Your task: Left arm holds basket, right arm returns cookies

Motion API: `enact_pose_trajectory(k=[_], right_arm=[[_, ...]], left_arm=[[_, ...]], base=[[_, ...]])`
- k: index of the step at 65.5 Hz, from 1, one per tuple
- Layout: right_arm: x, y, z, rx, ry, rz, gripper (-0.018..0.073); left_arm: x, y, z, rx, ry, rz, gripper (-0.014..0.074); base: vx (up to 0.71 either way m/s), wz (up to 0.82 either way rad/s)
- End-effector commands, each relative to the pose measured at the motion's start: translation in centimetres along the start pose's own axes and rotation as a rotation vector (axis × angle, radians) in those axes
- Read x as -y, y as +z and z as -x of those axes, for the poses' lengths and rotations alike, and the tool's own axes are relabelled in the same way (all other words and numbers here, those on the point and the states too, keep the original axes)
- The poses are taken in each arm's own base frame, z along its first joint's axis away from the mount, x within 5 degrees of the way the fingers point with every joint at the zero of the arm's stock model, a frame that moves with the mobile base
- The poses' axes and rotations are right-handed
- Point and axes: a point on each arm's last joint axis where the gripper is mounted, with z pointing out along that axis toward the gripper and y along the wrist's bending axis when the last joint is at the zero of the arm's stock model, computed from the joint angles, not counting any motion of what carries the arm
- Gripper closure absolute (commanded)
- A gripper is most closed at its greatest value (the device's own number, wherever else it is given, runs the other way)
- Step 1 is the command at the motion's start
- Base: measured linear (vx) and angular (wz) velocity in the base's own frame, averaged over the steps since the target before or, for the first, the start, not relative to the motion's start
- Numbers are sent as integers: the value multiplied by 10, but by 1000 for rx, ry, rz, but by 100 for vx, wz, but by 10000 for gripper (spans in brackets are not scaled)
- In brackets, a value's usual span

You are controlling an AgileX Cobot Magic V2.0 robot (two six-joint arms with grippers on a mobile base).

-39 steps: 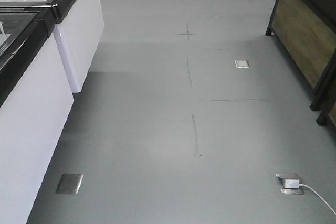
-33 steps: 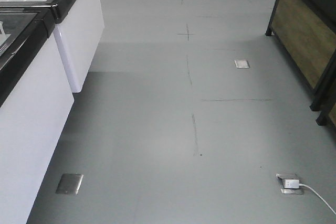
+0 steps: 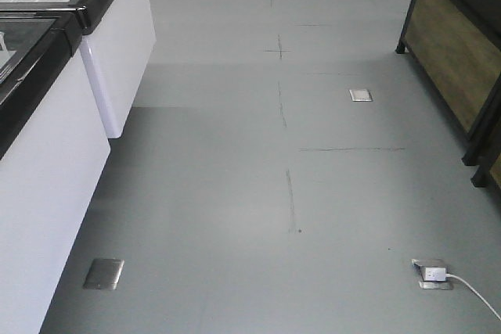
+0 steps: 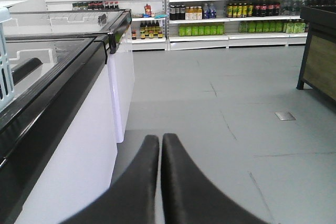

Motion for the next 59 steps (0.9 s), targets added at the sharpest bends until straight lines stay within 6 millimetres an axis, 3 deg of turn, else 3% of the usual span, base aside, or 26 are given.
enact_pose_trajectory(k=[1, 59], right_arm=[[-1, -1, 1, 65, -13, 11, 568], [-1, -1, 1, 65, -13, 11, 568]], left_arm=[[0, -4, 18, 129, -5, -1, 602], [0, -4, 19, 135, -4, -1, 603]], base=[[0, 0], [0, 0]])
